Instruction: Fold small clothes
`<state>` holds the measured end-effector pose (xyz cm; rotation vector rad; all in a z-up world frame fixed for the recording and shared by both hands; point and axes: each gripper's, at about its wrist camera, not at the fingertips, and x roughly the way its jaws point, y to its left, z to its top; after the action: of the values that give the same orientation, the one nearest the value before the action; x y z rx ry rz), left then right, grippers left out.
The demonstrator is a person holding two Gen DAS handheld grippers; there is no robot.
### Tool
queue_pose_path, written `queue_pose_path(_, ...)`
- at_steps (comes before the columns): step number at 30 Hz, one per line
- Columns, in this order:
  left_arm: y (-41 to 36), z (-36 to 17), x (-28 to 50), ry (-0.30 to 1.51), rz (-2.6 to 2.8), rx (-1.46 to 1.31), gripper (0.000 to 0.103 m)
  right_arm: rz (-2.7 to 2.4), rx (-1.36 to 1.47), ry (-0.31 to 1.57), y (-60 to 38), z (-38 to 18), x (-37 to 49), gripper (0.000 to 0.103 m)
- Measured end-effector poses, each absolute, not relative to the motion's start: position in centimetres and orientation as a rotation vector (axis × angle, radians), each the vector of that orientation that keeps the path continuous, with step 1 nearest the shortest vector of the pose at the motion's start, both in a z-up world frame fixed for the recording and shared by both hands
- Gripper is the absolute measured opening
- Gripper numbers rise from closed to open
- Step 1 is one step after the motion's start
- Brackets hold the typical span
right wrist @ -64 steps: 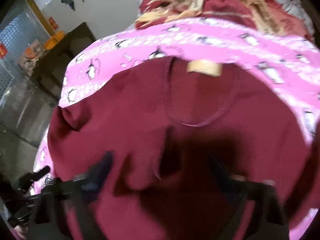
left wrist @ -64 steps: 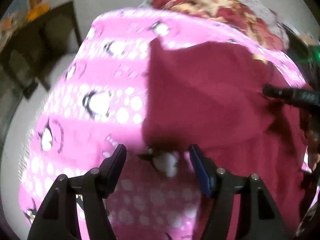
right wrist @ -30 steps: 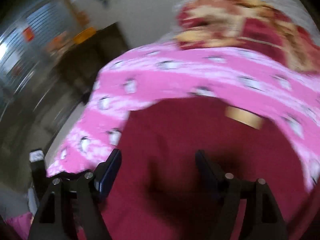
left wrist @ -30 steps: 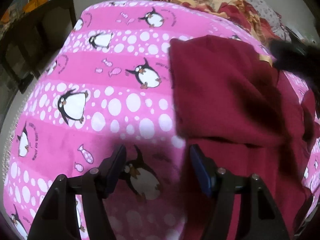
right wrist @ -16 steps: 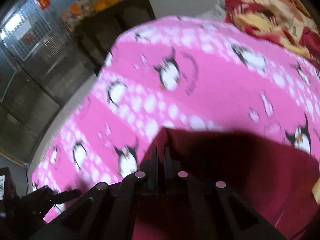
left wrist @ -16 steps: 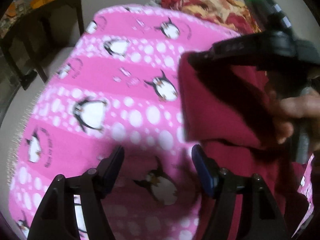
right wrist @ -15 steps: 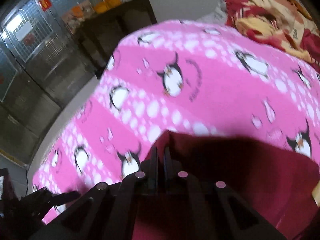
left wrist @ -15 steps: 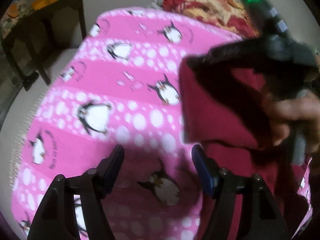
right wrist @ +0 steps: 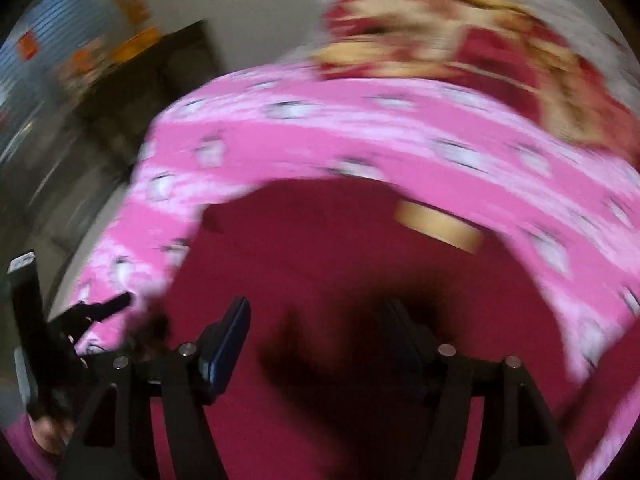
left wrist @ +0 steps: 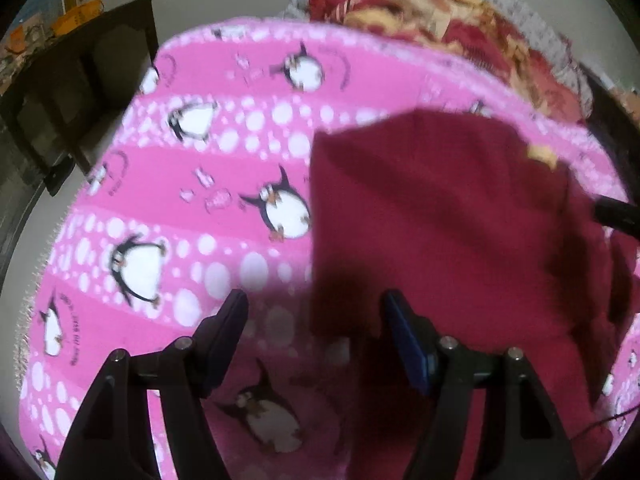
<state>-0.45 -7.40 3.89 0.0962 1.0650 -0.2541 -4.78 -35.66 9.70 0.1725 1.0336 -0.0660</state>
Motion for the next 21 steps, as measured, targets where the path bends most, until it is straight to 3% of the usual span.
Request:
queue_pose_path(6,-8.3,3.7,-0.8,1.066,-0.232,0.118,0.075,-0.265,0.278,1.127,-44.2,5.1,-7.5,0.070)
queue_pose_path(7,-8.5,3.9,-0.8,1.062,-0.228,0.124,0.075,-0.232,0.291,1.120,-44.3,4.5,-7.4,0.063)
queue_pose_path(9,-8.8,4.6,-1.0,1.053,-0.224,0.129,0.075,-0.213,0.231,1.083,-43.1,4.8,-7.2,0.033)
queue_pose_path(11,-8.9,5.3,-1.2,1.045,-0.222,0.121,0.075,-0.224,0.173,1.062,-42.7,5.7,-7.4,0.014)
queue_pose_path(12,-9.0,5.7,-1.3,1.037,-0.223,0.114,0.075,-0.212,0.187,1.031,-42.9,6.4,-7.7,0.009)
queue_pose_path(21,-11.8,4.8,-0.8,1.045,-0.219,0.150,0.076,-0.304,0.240,1.034,-45.0,6.2,-7.8,0.011)
